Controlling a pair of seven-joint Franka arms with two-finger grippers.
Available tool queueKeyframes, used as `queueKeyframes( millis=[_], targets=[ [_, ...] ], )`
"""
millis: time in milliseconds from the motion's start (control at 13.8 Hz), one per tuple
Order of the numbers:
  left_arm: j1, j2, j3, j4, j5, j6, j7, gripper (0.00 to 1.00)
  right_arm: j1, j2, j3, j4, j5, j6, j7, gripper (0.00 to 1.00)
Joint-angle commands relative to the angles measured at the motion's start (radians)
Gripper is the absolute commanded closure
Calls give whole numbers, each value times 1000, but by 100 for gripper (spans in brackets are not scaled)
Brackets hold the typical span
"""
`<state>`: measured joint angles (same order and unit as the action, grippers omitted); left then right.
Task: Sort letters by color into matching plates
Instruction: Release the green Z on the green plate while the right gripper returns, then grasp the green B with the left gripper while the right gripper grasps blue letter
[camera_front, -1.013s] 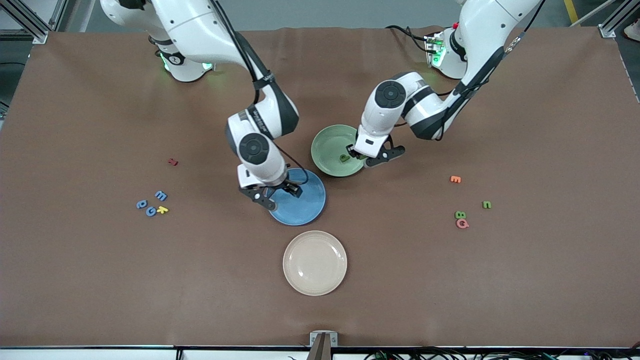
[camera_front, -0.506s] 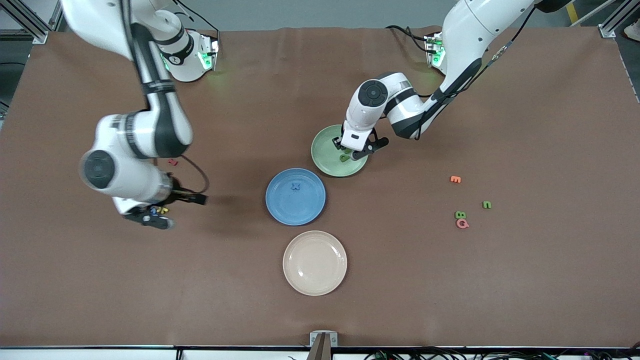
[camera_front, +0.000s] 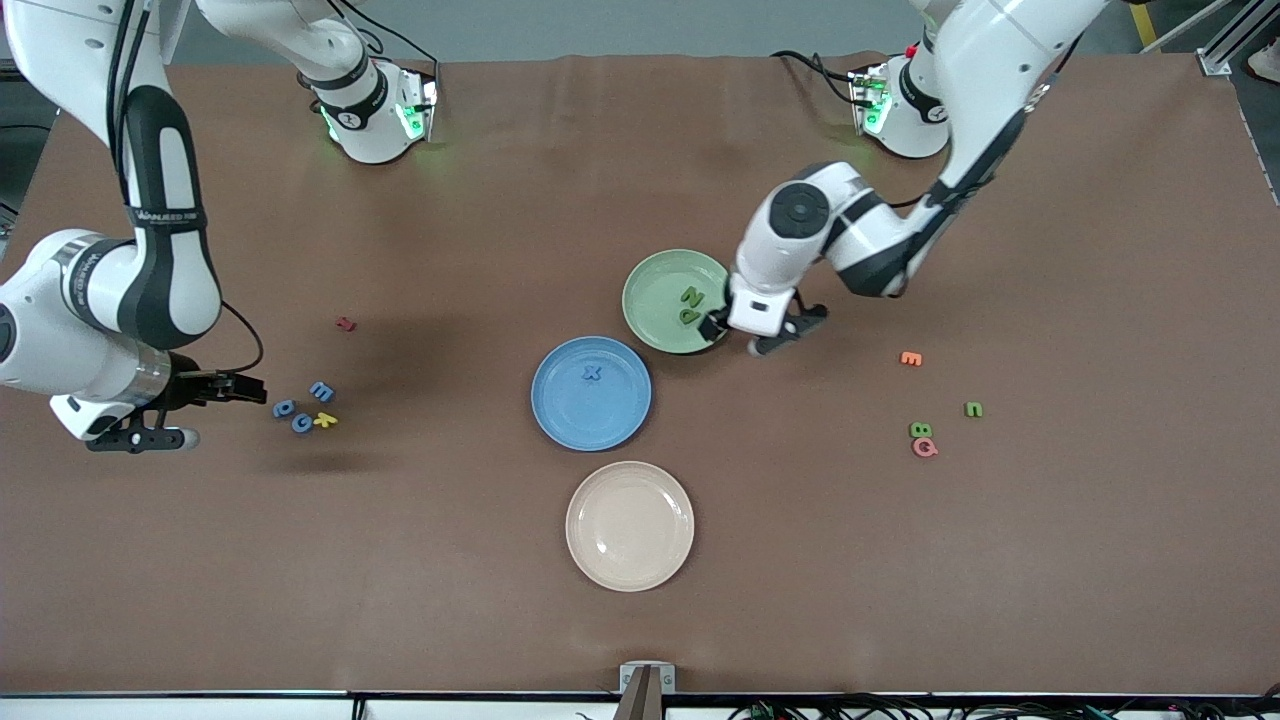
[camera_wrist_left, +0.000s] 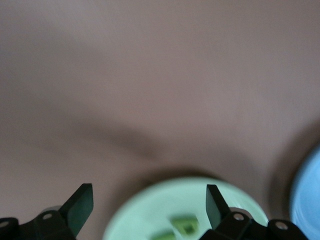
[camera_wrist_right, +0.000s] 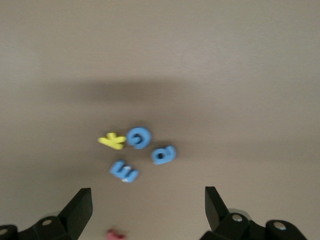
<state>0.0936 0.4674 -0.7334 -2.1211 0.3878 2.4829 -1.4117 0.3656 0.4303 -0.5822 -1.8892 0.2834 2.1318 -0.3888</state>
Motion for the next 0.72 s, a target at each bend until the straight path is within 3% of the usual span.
queueKeyframes(
  millis=[0,289,651],
  targets=[
    [108,-38,-4,-13,14,-24,133,1,-7,25,13,-77,-9,142,-53,5],
    [259,-26,-1,-11,80,-24,368,0,7,71,22,-134,9,226,-47,15],
    [412,100,-1,41,351,-12,474,2,6,113,44,-136,83,229,-42,19]
  ],
)
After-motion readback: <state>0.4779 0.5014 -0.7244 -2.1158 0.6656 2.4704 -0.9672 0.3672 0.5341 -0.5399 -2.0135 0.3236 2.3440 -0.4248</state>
